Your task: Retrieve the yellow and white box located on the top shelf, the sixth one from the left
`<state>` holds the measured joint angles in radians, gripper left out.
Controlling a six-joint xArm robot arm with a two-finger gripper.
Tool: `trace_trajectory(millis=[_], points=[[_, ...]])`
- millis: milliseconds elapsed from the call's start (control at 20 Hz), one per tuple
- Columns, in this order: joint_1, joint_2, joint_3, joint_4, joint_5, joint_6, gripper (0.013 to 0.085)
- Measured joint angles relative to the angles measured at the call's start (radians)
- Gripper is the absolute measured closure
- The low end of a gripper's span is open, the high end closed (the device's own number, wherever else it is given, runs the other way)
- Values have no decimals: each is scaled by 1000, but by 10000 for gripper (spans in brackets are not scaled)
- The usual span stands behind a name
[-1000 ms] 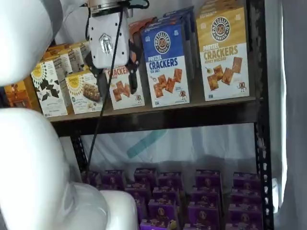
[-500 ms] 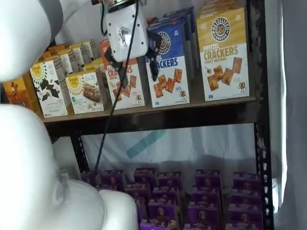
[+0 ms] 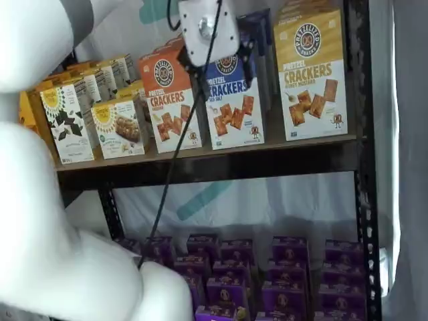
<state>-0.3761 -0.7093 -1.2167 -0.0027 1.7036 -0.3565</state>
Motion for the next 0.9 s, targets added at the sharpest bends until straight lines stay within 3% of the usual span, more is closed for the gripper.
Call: trace_trajectory(millis=[150,350,900], points=[[-70,46,-41,20,-37,-64,130],[-131,102,-95,44,-67,-119,130],[-216,213,-199,82,-84,-198,130]])
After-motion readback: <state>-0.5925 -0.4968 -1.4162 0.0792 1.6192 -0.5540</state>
